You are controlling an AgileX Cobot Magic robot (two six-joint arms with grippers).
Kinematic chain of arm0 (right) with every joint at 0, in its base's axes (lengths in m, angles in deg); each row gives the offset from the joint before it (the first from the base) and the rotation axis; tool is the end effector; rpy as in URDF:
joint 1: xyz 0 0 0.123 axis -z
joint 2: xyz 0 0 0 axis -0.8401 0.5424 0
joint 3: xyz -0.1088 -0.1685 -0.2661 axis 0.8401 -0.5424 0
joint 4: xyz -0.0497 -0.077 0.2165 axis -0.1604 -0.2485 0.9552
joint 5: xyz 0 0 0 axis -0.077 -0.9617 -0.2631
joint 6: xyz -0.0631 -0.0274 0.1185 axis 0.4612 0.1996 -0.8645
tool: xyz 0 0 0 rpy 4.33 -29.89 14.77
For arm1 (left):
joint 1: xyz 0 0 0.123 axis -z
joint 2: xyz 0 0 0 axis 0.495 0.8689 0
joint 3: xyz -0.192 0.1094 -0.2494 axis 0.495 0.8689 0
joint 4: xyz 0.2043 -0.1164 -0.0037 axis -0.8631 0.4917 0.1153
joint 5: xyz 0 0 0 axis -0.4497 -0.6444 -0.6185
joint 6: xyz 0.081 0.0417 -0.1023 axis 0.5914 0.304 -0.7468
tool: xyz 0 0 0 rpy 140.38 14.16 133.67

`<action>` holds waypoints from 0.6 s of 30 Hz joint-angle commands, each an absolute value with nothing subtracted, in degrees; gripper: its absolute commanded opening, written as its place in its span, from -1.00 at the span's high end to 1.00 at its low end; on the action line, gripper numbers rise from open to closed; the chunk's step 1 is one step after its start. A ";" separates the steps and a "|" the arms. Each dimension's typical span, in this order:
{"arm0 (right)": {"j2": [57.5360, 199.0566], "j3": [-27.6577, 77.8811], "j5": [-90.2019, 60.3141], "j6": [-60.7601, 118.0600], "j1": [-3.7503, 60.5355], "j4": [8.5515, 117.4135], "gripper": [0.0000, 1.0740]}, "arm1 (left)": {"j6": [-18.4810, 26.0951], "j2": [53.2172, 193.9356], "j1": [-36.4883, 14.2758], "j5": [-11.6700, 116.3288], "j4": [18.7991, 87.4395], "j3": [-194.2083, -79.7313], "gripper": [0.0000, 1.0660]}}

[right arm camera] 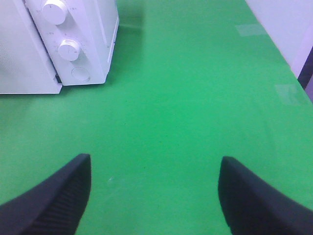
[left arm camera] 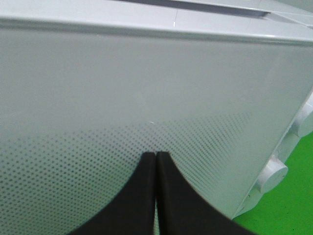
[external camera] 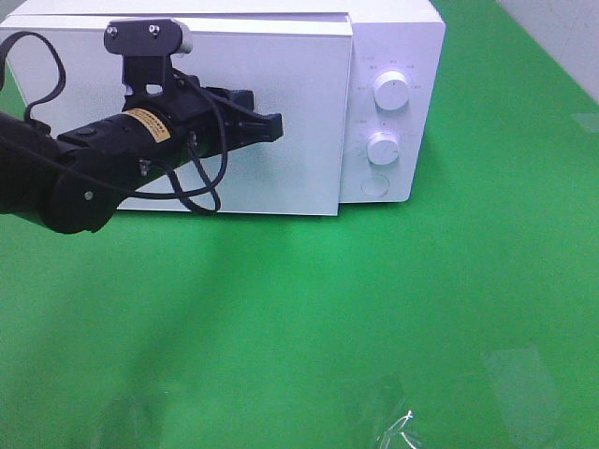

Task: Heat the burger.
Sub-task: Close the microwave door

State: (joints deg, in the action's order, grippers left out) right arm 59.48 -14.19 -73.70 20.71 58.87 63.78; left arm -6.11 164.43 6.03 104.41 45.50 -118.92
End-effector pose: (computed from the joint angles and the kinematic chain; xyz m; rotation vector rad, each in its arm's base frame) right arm -0.0219 0.0025 0.2583 0.0872 1.9506 0.0390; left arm 0.3653 -0.2490 0.2253 0.3205 1.7699 -0.5226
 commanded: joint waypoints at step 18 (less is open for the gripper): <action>57.88 -14.19 -73.19 20.31 59.22 63.96 -0.30 | -3.76 172.68 6.37 97.82 46.99 -134.74 1.00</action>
State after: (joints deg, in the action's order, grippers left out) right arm 59.48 -14.19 -73.70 20.71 58.87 63.78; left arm -4.90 171.59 7.63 96.39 41.83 -131.41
